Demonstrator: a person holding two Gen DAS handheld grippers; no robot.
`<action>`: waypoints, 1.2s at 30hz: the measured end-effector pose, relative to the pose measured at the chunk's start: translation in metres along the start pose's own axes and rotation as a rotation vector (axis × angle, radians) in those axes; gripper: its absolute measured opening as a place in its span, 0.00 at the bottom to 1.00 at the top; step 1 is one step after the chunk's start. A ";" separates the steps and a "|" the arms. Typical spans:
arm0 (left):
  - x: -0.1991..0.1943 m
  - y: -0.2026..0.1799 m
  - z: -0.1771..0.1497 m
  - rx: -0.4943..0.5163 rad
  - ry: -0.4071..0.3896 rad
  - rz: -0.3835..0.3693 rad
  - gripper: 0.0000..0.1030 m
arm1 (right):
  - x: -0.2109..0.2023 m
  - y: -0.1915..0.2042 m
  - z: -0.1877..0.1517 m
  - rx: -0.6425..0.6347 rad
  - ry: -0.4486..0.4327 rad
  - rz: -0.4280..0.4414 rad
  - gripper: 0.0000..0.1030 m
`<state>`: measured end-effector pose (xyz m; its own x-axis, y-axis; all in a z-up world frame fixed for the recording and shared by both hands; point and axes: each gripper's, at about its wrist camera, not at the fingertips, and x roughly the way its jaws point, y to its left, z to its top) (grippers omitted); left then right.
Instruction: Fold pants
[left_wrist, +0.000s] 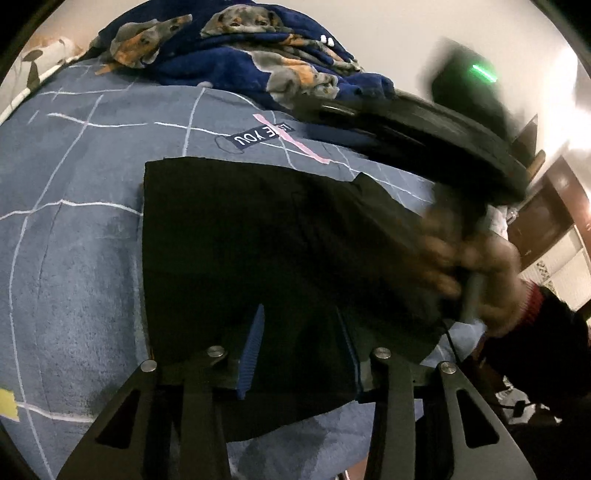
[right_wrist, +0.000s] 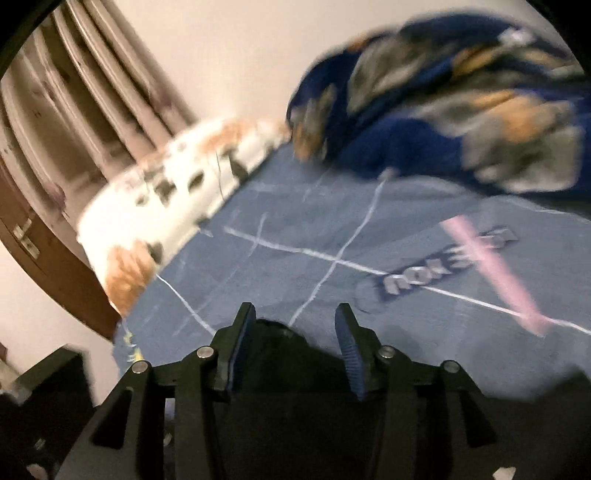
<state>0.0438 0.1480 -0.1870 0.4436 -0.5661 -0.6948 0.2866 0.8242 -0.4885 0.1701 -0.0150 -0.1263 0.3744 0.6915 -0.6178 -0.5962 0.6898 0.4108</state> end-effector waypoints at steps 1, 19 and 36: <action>0.001 -0.001 0.001 0.000 -0.001 0.007 0.40 | -0.026 -0.003 -0.011 -0.020 -0.014 -0.031 0.42; 0.006 -0.018 -0.003 -0.003 -0.015 0.136 0.40 | -0.097 -0.129 -0.026 0.174 0.021 -0.077 0.44; 0.006 -0.017 -0.004 -0.014 -0.016 0.132 0.40 | -0.101 -0.199 -0.042 0.375 -0.029 -0.105 0.11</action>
<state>0.0382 0.1309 -0.1850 0.4900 -0.4521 -0.7453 0.2126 0.8911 -0.4008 0.2217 -0.2311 -0.1739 0.4426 0.6148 -0.6528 -0.2540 0.7841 0.5662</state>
